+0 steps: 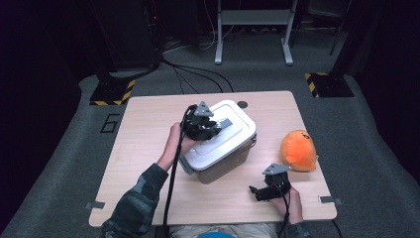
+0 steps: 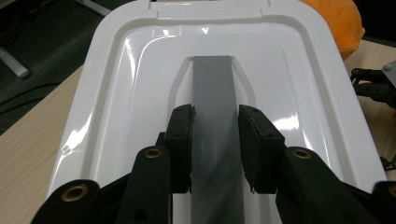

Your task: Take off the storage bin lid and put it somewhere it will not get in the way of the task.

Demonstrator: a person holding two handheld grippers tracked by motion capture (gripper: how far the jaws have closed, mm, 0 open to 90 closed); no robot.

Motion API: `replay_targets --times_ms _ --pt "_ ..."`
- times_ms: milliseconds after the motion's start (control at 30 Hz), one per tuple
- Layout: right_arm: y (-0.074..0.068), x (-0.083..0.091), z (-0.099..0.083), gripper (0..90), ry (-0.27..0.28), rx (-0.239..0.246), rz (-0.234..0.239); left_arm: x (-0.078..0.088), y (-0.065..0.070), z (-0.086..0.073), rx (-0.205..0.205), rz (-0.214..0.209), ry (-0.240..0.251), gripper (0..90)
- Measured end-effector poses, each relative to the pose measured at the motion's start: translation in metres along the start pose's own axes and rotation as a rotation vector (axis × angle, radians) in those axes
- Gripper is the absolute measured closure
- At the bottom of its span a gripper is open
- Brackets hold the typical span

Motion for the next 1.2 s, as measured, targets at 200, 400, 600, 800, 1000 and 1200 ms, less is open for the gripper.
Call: replay_targets --times_ms 200,400,600,800,1000,1200 --pt "0.000 0.000 0.000 2.5 -0.001 0.000 0.000 0.010 -0.004 0.001 0.004 0.015 0.006 66.1" --pt "0.000 0.000 0.000 1.4 -0.005 0.008 0.005 0.020 -0.010 0.001 0.007 0.034 0.013 66.1" --pt "0.000 0.000 0.000 1.4 -0.007 0.008 0.004 0.031 -0.016 0.000 0.017 0.062 0.020 66.1" --pt "0.000 0.000 0.000 1.4 -0.009 0.004 0.004 0.044 -0.024 -0.002 0.035 0.085 0.037 66.1" --pt "0.000 0.000 0.000 1.4 -0.009 -0.007 -0.004 0.053 -0.030 -0.006 0.053 0.111 0.036 66.1" --pt "0.000 0.000 0.000 1.4 -0.009 -0.009 -0.008 0.063 -0.038 -0.013 0.085 0.142 0.048 66.1"
Point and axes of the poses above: each handheld gripper's, and its own axes: x roughly backward along the jaws, z roughly out of its top, y roughly to its right, the point moved 1 cm from there along -x, roughly forward along the jaws, and after that the axes turned 10 degrees about -z, right-handed, at the moved point
